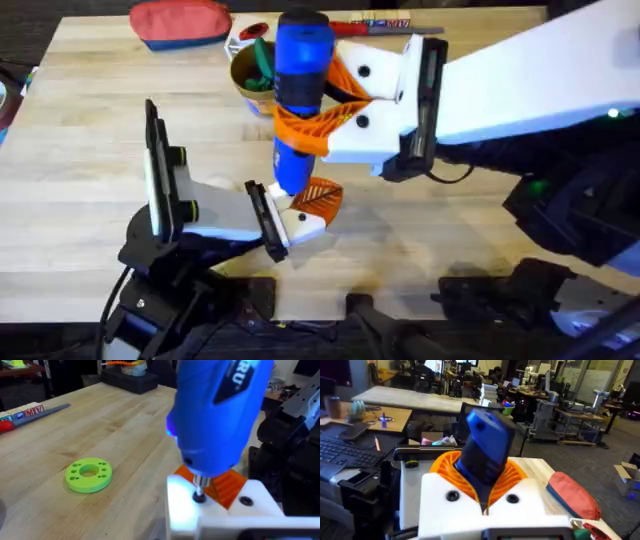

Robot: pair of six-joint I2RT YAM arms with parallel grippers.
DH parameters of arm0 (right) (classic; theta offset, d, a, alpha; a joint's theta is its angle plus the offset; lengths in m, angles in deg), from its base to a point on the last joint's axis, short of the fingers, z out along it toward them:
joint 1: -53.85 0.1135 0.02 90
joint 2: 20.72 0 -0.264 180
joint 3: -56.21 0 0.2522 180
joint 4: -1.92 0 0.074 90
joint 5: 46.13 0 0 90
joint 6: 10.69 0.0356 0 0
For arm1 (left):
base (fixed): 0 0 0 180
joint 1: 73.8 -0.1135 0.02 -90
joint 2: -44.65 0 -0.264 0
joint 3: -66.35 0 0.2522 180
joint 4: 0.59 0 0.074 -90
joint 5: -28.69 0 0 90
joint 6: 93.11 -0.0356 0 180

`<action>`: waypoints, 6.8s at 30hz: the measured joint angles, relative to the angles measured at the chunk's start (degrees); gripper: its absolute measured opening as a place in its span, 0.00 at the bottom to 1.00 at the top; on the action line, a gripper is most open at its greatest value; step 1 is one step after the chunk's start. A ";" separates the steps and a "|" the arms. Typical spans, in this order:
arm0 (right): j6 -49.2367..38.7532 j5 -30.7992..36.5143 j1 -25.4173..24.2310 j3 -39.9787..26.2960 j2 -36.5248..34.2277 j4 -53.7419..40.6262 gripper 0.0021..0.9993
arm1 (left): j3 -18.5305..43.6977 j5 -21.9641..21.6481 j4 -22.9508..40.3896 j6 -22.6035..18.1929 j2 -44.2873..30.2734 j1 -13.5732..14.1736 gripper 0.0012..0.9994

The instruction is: Pick up the gripper from the table and insert it into the empty holder that is missing its gripper. Then pick up a screw, insert it into the mounting hole, and use the screwdriver to tighten it. Finally, clean up the table by picking up the vegetable and placing it into the bucket.

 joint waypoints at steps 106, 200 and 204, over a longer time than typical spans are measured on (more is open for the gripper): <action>10.73 37.76 -24.36 -1.57 -6.28 -25.83 0.99 | 23.99 -23.89 28.93 14.89 -7.05 0.00 0.99; 12.72 37.46 -24.13 -1.55 -7.12 -25.94 0.99 | 56.54 -54.57 28.77 50.02 -63.69 -10.21 0.02; 16.89 37.46 -24.13 -1.55 -7.10 -25.96 0.99 | 56.59 -56.28 23.48 48.55 -69.44 -10.21 0.02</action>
